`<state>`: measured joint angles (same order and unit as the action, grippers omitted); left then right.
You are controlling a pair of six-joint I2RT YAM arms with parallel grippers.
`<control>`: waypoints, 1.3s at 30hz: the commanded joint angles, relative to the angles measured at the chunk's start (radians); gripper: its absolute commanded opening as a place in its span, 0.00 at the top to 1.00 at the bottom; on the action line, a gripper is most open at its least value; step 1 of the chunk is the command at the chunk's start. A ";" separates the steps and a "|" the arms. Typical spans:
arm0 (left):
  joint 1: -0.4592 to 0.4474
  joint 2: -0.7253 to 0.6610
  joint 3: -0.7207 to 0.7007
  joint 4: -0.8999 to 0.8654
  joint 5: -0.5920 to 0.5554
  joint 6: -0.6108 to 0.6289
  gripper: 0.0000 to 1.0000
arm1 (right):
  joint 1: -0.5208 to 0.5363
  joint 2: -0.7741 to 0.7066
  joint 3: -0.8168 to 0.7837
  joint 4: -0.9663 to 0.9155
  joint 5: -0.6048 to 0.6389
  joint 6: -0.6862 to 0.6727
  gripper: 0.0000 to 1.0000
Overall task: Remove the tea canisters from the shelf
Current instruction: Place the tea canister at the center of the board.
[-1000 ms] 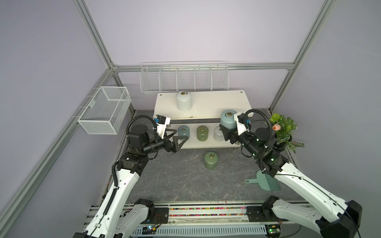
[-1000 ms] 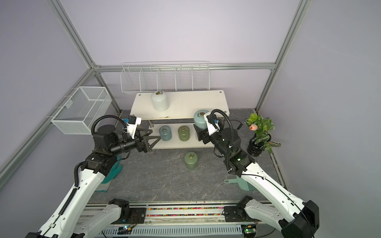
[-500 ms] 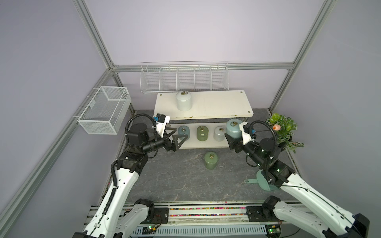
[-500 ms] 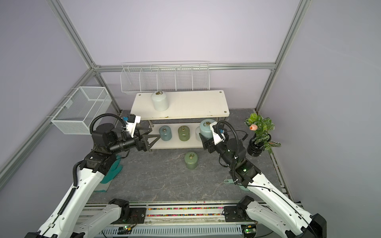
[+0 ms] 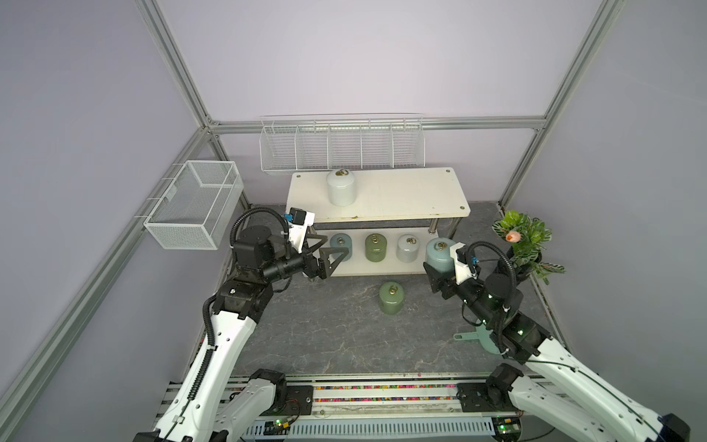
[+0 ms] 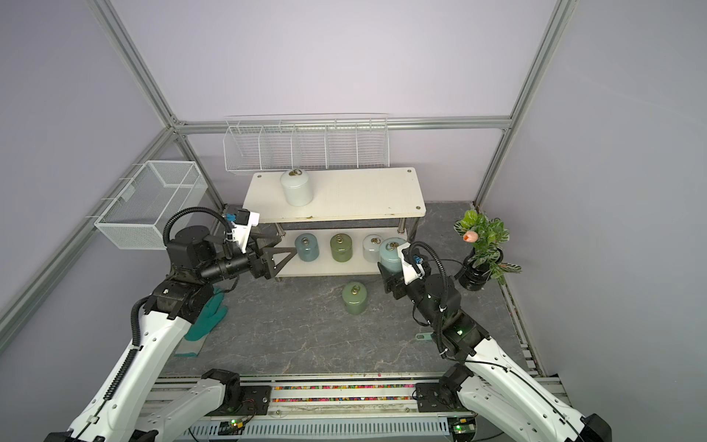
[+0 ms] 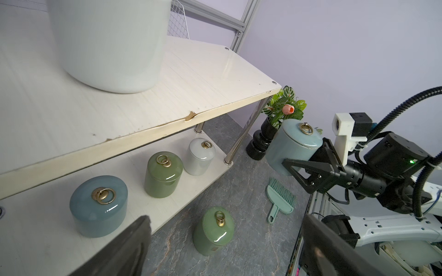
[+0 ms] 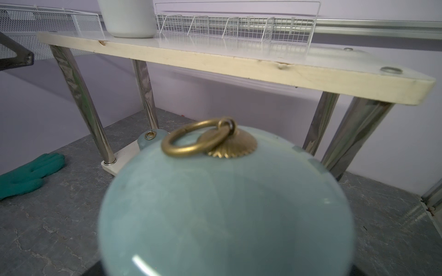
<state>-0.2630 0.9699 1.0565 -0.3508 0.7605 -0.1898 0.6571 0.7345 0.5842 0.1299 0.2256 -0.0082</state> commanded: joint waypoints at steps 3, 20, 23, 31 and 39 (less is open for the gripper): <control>-0.001 0.008 0.028 -0.015 0.002 0.011 0.01 | 0.004 -0.056 -0.028 0.099 0.029 0.029 0.26; -0.001 0.019 0.036 -0.017 0.008 0.009 0.01 | 0.004 -0.123 -0.205 0.144 0.053 0.080 0.26; -0.001 0.015 0.031 -0.017 0.006 0.009 0.01 | 0.004 -0.141 -0.237 0.146 0.058 0.095 0.26; -0.002 0.017 0.033 -0.018 0.007 0.007 0.01 | 0.003 -0.182 -0.301 0.176 0.069 0.111 0.26; -0.002 0.017 0.033 -0.017 0.008 0.000 0.01 | 0.000 -0.175 -0.350 0.222 0.061 0.137 0.26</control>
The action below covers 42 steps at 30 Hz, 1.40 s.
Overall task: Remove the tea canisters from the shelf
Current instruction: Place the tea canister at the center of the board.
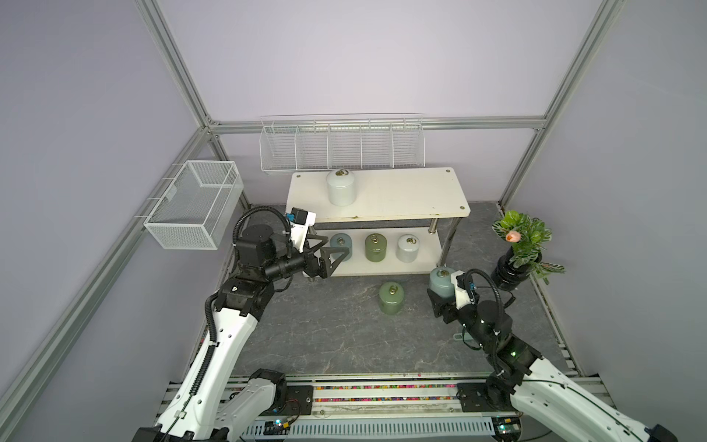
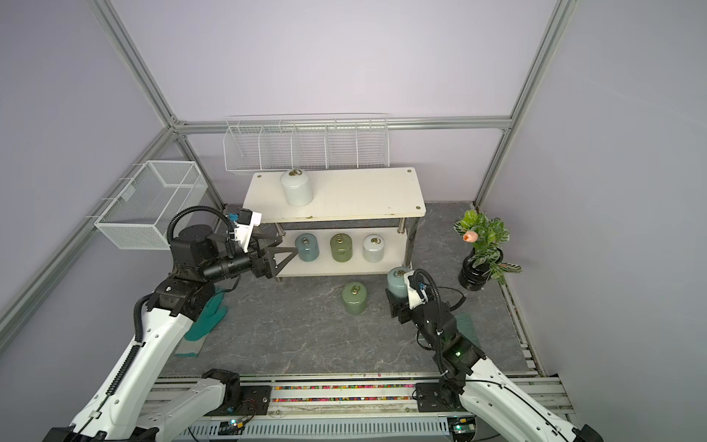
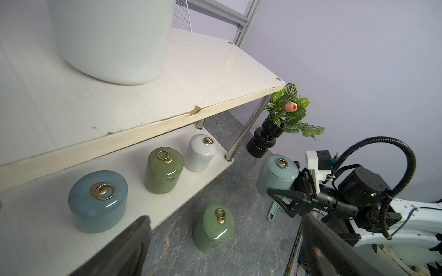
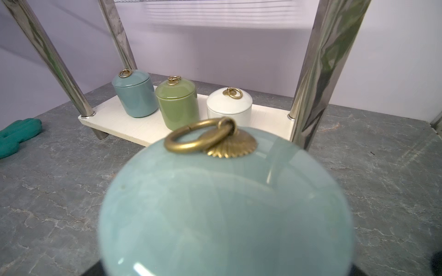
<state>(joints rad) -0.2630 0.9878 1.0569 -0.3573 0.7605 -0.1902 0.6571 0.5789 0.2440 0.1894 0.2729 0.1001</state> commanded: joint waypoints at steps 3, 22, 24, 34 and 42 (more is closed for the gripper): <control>-0.002 0.005 0.034 -0.008 0.008 -0.002 0.01 | 0.000 -0.022 -0.031 0.171 0.014 0.035 0.25; -0.007 0.018 0.031 -0.003 0.011 -0.005 0.01 | -0.004 0.050 -0.132 0.244 0.022 0.105 0.25; -0.007 0.017 0.031 -0.003 0.011 -0.005 0.01 | -0.004 0.067 -0.138 0.255 0.020 0.110 0.25; -0.008 0.017 0.031 -0.005 0.009 -0.008 0.01 | -0.007 0.139 -0.155 0.295 0.029 0.119 0.25; -0.007 0.016 0.032 -0.009 0.008 -0.003 0.01 | -0.006 0.223 -0.158 0.358 0.027 0.122 0.25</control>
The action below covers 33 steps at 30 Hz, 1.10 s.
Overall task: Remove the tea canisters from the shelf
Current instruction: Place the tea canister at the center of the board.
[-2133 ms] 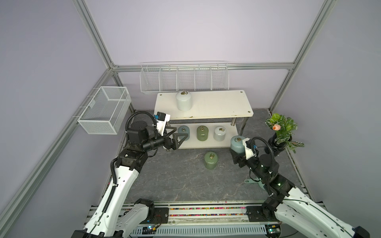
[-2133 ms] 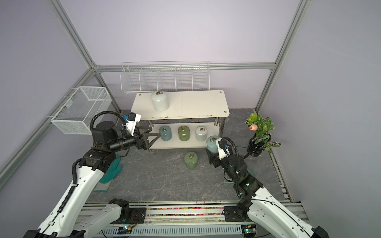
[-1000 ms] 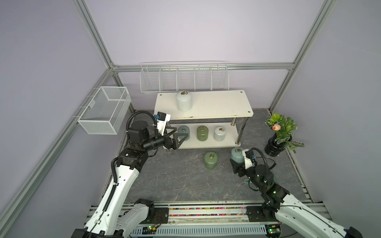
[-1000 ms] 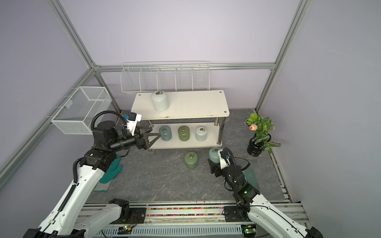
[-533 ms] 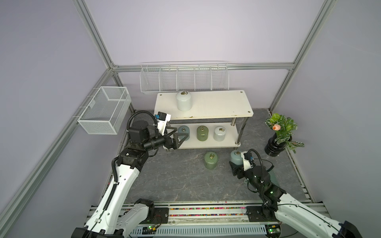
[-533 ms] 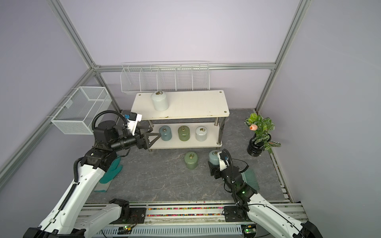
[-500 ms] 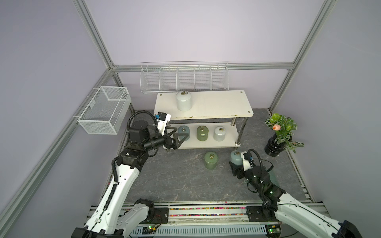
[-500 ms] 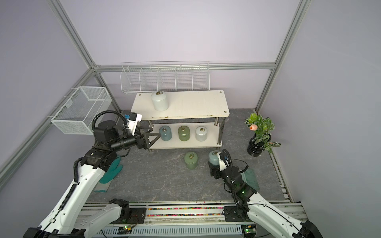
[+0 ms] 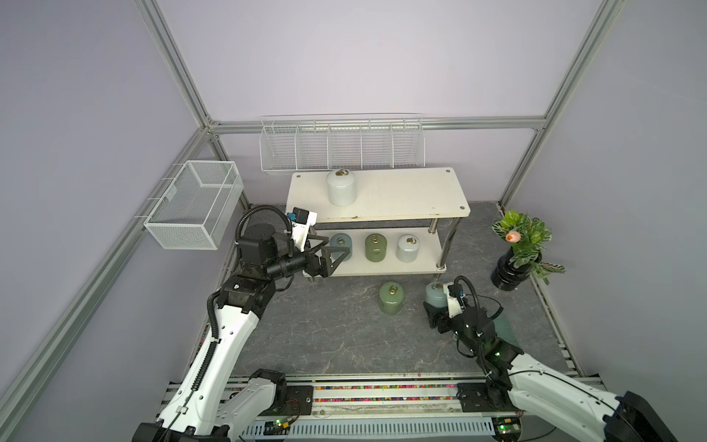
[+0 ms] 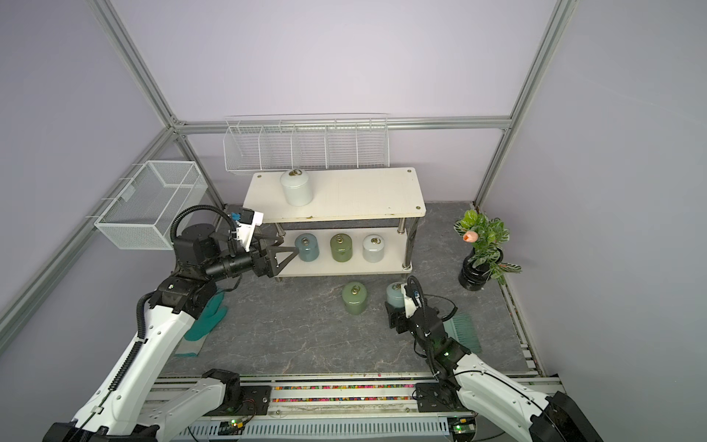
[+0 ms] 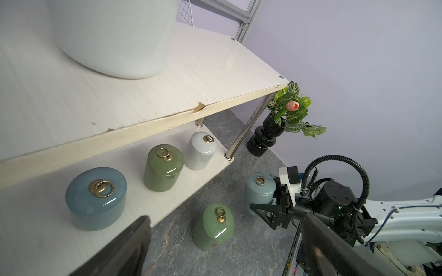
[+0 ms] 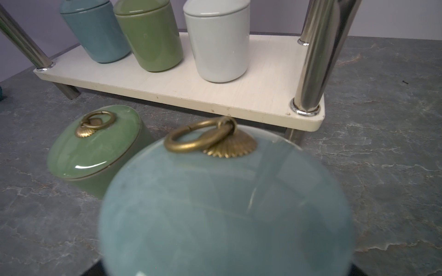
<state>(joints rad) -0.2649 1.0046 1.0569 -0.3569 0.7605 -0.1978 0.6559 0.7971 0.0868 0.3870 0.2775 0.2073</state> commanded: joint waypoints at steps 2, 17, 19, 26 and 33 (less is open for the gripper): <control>-0.006 0.001 0.034 -0.010 0.008 0.005 0.01 | -0.005 0.019 -0.002 0.167 0.024 0.015 0.25; -0.008 -0.001 0.044 -0.027 0.002 0.008 0.01 | -0.006 0.217 0.001 0.288 0.021 0.018 0.25; -0.008 -0.001 0.046 -0.029 0.002 0.010 0.01 | -0.005 0.239 0.003 0.305 0.022 0.018 0.25; -0.008 0.007 0.051 -0.029 0.001 0.011 0.01 | -0.005 0.312 0.006 0.338 0.019 0.021 0.25; -0.008 0.006 0.059 -0.036 0.000 0.011 0.01 | -0.005 0.336 -0.003 0.336 0.015 0.054 0.25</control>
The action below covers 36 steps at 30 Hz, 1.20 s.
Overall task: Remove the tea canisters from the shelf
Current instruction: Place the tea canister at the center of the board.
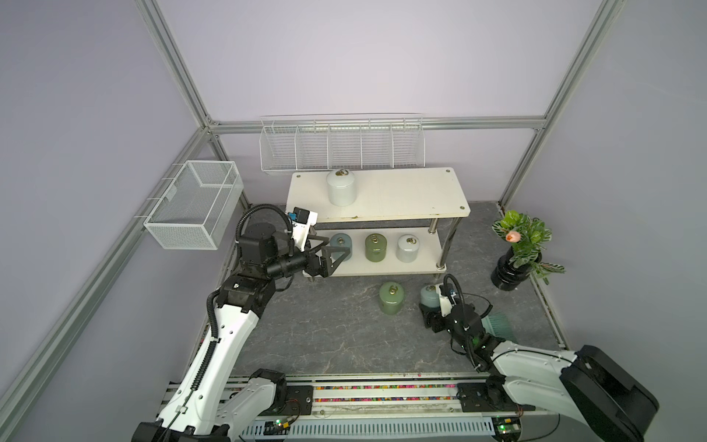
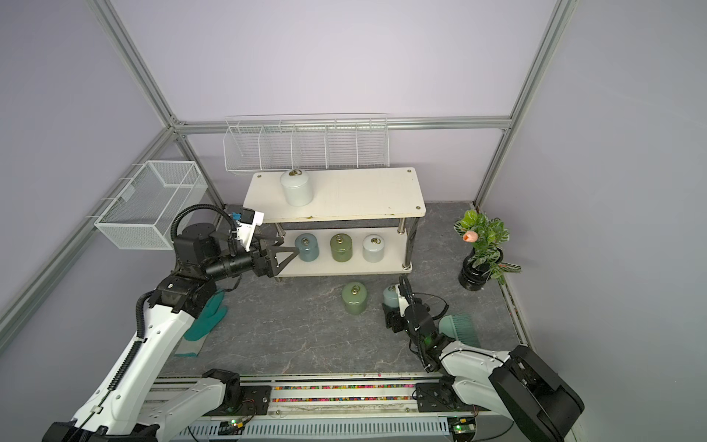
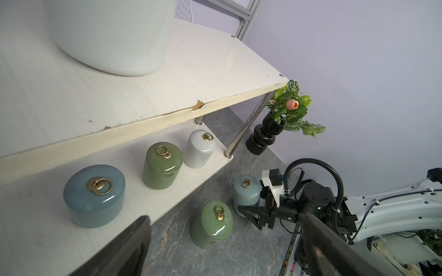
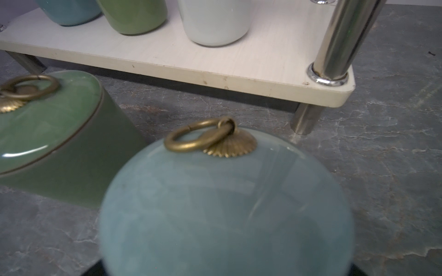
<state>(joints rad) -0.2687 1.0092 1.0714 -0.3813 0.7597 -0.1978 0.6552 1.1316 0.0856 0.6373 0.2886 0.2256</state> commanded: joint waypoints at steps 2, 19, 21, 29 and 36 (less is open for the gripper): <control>-0.004 -0.001 0.045 -0.015 0.000 0.011 0.01 | -0.002 0.002 -0.004 0.067 0.005 0.055 0.25; -0.006 0.002 0.036 -0.003 0.007 0.016 0.01 | 0.111 0.082 0.018 -0.084 0.111 0.170 0.23; -0.005 0.000 0.036 -0.005 0.007 0.016 0.01 | 0.116 0.118 0.024 -0.080 0.119 0.183 0.23; -0.006 -0.004 0.033 -0.011 0.003 0.021 0.01 | 0.146 0.264 0.026 -0.019 0.161 0.228 0.20; -0.006 -0.007 0.035 -0.017 -0.002 0.025 0.01 | 0.185 0.327 0.006 0.055 0.193 0.241 0.29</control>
<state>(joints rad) -0.2687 1.0092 1.0885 -0.3874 0.7593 -0.1967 0.8062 1.4059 0.1406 0.8558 0.5529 0.4225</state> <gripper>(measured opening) 0.994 0.831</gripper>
